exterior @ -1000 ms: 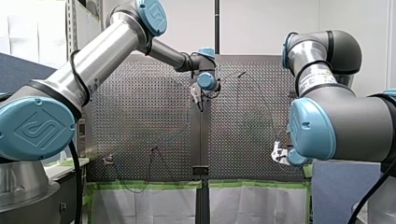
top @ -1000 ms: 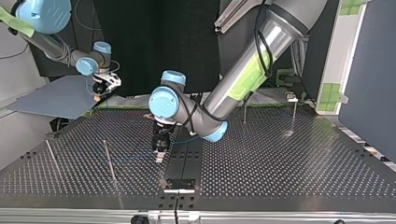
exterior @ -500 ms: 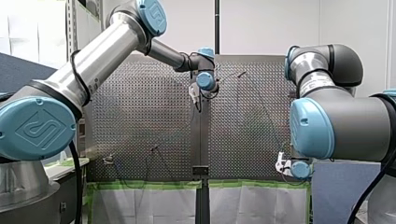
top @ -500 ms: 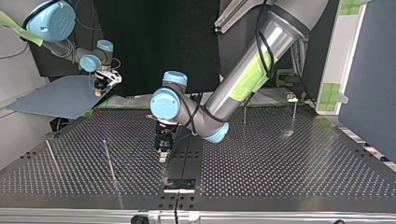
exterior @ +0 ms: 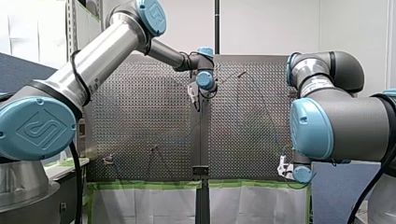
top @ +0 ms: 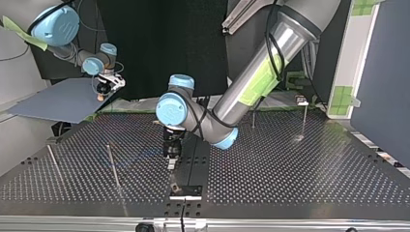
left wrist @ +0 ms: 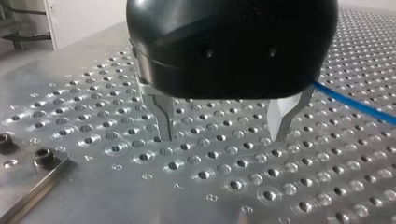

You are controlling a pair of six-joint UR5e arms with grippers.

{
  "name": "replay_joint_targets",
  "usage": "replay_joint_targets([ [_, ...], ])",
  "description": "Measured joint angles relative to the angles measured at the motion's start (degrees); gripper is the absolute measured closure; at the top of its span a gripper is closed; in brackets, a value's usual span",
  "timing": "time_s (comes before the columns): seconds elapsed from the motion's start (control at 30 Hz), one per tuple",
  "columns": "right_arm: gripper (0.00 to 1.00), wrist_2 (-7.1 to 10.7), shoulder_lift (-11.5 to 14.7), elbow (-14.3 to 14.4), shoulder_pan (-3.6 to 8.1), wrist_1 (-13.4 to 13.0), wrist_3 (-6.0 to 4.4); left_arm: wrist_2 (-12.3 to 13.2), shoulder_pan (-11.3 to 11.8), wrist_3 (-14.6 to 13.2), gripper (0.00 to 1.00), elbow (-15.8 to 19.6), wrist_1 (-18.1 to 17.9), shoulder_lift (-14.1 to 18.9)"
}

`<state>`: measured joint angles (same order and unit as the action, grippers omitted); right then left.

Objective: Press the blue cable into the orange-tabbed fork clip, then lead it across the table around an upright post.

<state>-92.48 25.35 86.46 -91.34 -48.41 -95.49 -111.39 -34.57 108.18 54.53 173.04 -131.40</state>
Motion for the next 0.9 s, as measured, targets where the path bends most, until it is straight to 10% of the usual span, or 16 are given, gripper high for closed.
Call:
replay_joint_targets([
  [0.53,1.0,0.54,0.0,-0.3,0.31,0.5,1.45,-6.4,0.0,0.7,0.0,-0.8,8.2,0.0],
  [0.9,1.0,0.6,-0.1,-0.5,0.34,0.8,1.6,-4.7,0.2,1.6,0.0,-1.9,14.6,0.0],
])
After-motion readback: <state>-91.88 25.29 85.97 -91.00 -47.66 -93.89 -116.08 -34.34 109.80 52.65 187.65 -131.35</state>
